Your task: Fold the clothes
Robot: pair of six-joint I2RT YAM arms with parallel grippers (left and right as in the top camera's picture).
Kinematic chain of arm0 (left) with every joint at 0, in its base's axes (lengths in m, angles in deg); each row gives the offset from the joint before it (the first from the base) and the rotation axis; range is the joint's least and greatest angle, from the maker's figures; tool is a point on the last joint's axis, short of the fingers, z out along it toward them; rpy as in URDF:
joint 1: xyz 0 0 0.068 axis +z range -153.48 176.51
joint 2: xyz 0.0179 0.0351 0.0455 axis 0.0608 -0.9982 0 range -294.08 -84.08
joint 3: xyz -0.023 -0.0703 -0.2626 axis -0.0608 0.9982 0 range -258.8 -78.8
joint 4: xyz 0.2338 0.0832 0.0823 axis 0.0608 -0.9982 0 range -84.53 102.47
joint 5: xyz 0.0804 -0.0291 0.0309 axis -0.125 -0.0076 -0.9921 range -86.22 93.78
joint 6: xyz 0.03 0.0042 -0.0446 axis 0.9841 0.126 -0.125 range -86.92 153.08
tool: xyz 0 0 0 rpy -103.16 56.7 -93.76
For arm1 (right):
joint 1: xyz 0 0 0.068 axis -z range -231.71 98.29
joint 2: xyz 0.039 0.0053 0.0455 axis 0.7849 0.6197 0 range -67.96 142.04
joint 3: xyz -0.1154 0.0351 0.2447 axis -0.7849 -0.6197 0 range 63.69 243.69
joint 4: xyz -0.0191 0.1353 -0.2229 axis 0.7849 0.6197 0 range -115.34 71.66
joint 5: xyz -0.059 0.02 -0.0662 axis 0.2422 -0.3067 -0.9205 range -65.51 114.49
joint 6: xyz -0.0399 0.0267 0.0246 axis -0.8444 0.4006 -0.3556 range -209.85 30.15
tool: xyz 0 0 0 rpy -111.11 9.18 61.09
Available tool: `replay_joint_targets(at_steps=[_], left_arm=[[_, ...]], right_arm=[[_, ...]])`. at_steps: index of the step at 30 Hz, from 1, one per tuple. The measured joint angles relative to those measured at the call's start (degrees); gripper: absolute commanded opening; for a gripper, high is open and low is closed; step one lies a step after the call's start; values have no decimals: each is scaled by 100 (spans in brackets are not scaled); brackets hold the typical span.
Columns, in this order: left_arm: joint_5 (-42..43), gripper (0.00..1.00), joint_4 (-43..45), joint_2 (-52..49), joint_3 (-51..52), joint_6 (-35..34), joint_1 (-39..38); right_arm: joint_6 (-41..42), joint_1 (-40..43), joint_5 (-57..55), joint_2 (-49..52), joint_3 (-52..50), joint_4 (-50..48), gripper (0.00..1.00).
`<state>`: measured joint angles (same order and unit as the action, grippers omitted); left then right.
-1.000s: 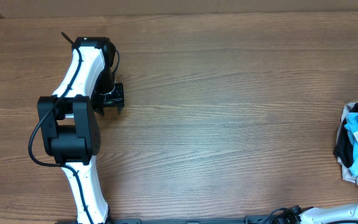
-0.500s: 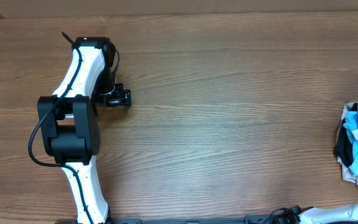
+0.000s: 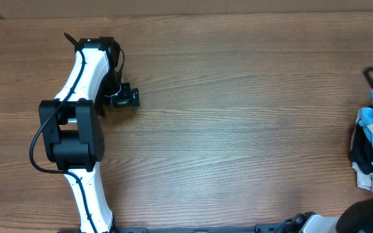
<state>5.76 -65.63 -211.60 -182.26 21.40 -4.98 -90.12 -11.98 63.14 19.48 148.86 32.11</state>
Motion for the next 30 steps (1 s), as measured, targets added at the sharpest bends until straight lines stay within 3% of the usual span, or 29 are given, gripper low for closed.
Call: replay_joint_targets(at_steps=[5,10,13,21,24,27,30], left_arm=[[748,100,332,-2,0,-133,144],[809,100,271,-2,-210,-192,431],[789,100,225,0,-728,-188,476],[616,100,144,542,-1545,-120,461],[586,100,-96,614,-1547,26,461],[529,100,-114,866,-1537,155,459],[321,100,-96,1698,-1504,273,339]], right_arm=[[-455,-1609,-723,-131,31,-17,100],[-638,-3364,-1930,-129,31,-498,100],[-669,-3936,-2243,-127,31,-776,100],[-640,-4089,-2433,-107,31,-1309,100],[-304,-3899,-2430,-107,33,-896,100],[-98,-3429,-2470,-221,33,-302,86],[-125,-3263,-2511,-835,-105,109,86]])
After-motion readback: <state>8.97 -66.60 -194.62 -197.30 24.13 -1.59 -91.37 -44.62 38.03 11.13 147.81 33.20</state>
